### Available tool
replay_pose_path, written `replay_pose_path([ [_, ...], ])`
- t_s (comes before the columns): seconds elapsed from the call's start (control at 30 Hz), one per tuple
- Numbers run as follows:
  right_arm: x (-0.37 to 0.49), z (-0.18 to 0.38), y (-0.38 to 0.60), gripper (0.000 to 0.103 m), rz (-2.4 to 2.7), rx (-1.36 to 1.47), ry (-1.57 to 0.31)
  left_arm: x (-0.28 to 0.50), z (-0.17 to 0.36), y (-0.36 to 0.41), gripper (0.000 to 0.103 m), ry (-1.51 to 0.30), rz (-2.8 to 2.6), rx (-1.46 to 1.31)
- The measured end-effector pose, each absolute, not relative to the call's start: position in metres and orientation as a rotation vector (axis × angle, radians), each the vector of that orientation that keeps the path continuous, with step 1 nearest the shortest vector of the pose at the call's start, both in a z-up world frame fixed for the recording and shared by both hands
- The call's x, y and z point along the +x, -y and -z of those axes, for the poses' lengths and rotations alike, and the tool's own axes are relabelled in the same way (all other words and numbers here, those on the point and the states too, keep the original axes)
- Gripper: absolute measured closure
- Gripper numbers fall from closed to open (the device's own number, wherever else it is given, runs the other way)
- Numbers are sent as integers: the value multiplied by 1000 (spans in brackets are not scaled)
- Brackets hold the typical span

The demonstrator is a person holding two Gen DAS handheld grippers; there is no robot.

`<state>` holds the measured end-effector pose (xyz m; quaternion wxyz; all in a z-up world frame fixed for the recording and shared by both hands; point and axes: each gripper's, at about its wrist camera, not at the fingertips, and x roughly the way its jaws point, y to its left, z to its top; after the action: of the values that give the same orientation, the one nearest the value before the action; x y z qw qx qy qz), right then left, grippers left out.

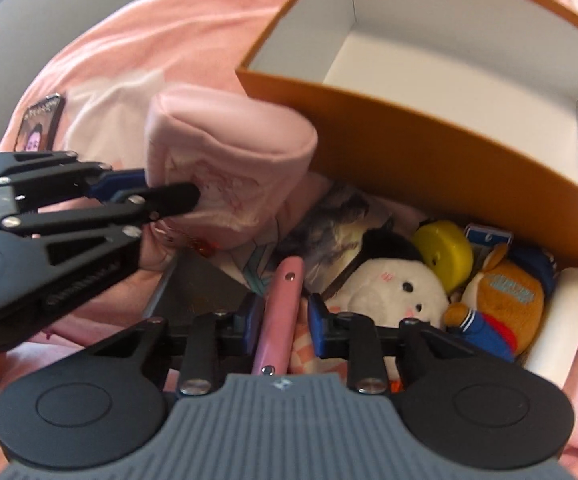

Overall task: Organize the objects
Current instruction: 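Grasp the pink fabric pouch with the left tool while the right tool grasps the pink wallet, then carry the pouch and wallet into the box and open the left tool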

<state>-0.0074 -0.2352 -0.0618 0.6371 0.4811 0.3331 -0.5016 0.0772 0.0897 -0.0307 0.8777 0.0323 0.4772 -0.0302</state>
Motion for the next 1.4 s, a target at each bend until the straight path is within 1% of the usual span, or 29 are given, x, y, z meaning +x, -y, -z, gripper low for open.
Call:
replay_pose_path([
  [0.07,-7,66,238,82,1141,1118,-768,77,31,-89,84,-996,66,69],
  [0.33,-8,82,250,82,1094,1185,-778,77,33,-87,84,-1001,82,83],
  [0.5,-9,76,246,84,1110,1173,-760,75,31,-85,84,-989,98,87],
  [0.7,-7,45,229,85,1175,1049,-728,70,15,-85,86,-942,105,81],
  [1.0,-33,-7,213,85,1293,988,-574,71,-32,-86,86,-829,142,36],
  [1.2,-53,-42,201,86,1364,933,-476,90,-61,-101,86,-776,184,-36],
  [1.4,-84,-71,199,85,1405,899,-338,118,-72,-104,86,-769,230,-71],
])
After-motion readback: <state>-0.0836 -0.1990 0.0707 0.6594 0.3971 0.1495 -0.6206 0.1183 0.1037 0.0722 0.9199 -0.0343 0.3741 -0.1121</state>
